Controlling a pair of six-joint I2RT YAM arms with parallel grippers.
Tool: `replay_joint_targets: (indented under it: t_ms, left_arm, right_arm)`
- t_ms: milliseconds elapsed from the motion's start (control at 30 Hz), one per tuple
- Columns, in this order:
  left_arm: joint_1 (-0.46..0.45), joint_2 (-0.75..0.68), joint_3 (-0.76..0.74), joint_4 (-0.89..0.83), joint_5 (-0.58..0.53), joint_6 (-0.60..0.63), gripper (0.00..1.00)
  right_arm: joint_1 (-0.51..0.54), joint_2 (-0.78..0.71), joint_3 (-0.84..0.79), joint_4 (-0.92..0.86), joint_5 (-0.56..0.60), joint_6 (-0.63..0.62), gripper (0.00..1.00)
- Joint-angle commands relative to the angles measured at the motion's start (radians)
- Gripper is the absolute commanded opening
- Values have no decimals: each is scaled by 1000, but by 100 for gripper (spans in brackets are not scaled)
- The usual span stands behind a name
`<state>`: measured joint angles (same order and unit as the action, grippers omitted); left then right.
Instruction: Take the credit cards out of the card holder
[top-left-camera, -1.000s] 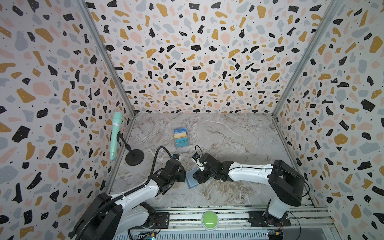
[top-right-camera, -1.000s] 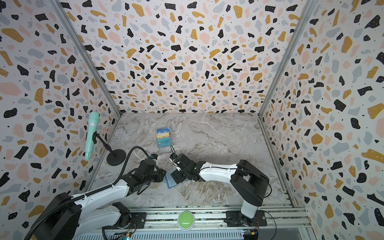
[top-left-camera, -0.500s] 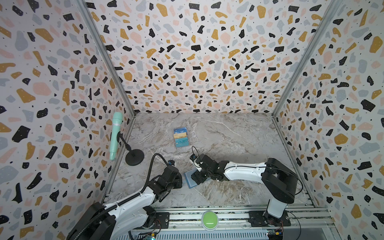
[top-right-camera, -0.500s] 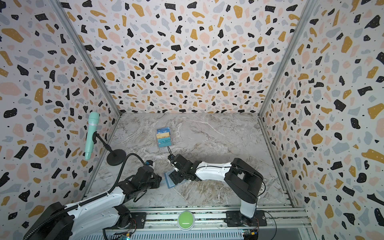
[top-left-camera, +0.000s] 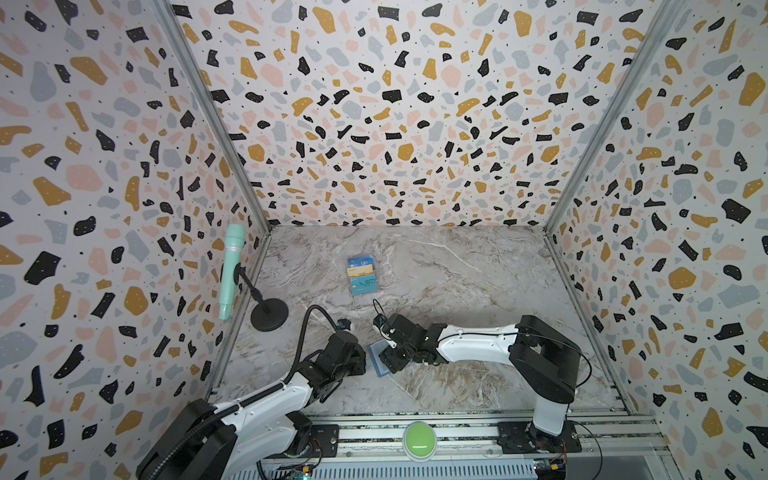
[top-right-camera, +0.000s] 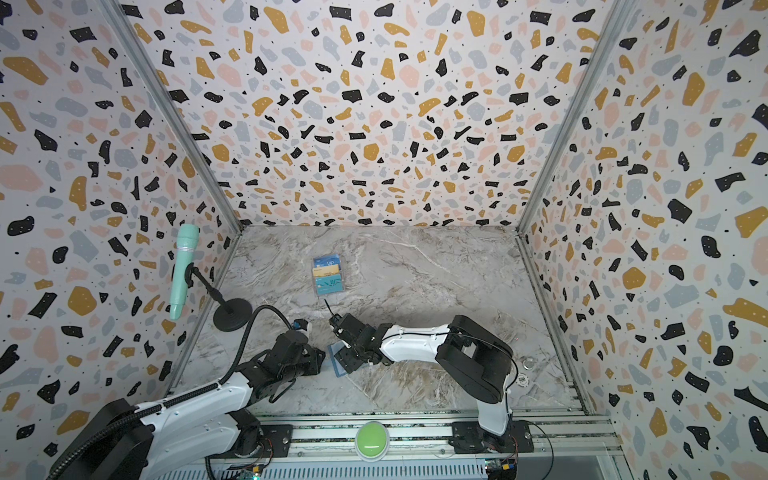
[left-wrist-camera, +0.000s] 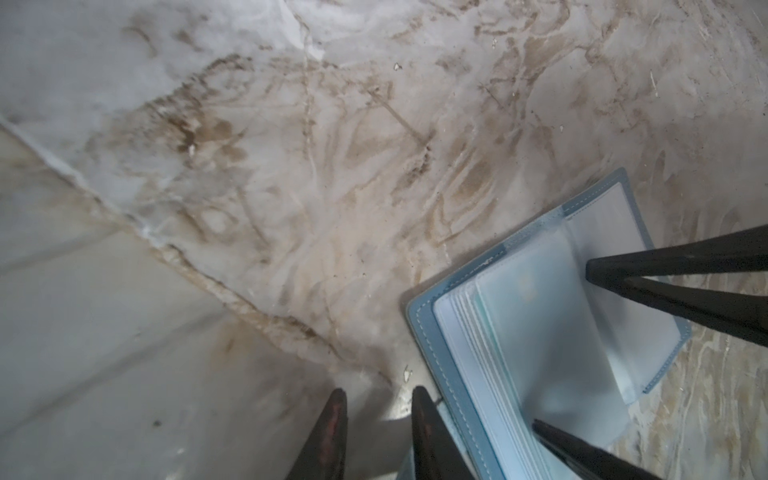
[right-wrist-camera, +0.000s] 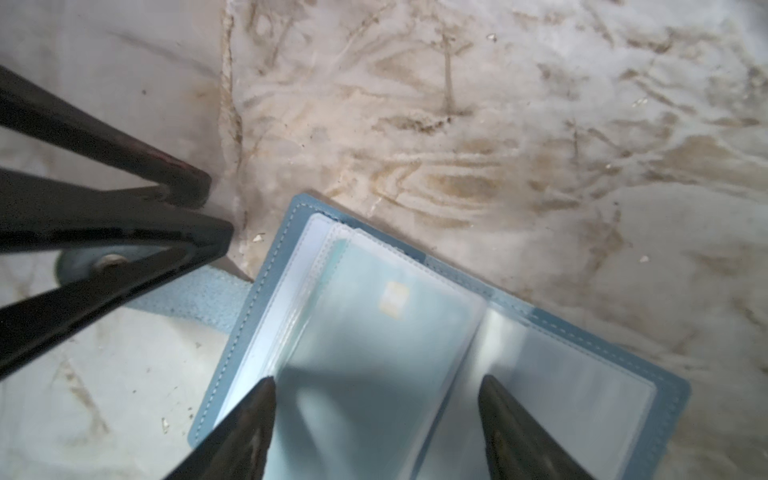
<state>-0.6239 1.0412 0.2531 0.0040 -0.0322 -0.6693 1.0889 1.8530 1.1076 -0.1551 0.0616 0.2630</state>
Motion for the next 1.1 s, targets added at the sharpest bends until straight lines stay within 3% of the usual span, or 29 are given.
replay_joint_targets:
  t_ms: [0,600,1067]
  left_arm:
    - [-3,14,-25,-25,27,9,29]
    - [-3,23,-3,-41,28,32,29]
    - [-3,21,80,-92,14,88,29]
  right_arm:
    - [1,13,27,-85,72,-9,74]
    - [-13,-28,30,-187,203,23,57]
    - [-84,-146,-37,-236,216,42,47]
